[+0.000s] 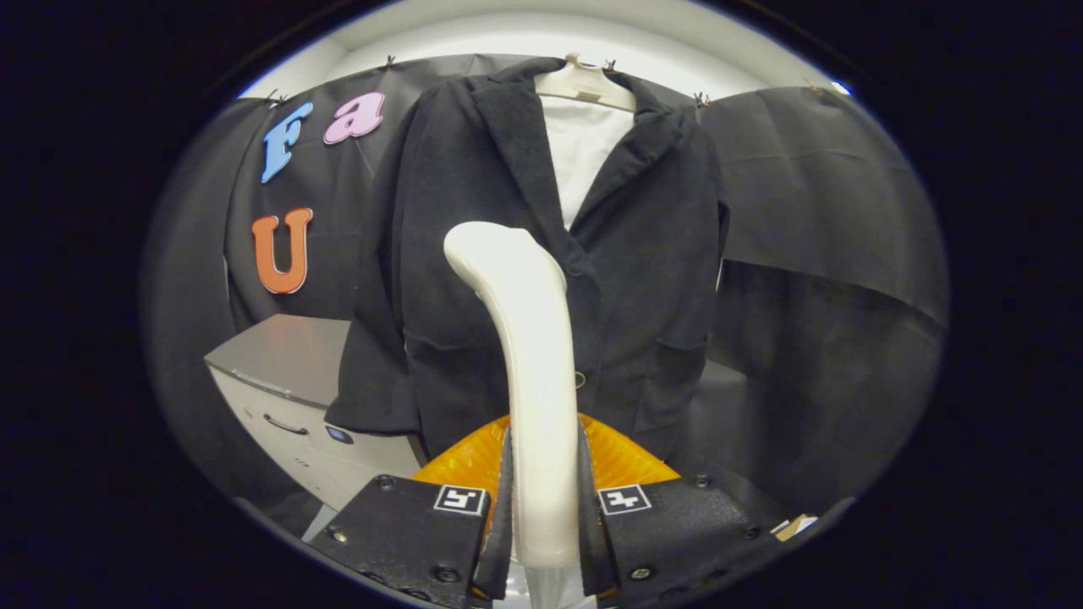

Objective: Iron the clothes twice with a garment steamer, once on the left side and once on the right side.

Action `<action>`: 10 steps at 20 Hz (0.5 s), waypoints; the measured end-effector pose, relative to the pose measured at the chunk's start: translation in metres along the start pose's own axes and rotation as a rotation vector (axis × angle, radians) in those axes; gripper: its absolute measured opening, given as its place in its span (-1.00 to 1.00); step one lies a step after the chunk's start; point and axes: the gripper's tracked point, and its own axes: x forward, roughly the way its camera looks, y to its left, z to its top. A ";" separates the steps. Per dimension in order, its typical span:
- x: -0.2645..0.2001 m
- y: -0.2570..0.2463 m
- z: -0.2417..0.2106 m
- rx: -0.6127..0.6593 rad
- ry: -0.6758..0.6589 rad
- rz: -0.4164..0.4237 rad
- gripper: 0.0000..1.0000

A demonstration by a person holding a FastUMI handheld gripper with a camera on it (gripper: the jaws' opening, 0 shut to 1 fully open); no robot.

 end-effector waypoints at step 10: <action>0.007 -0.001 -0.049 -0.001 0.072 -0.012 -0.30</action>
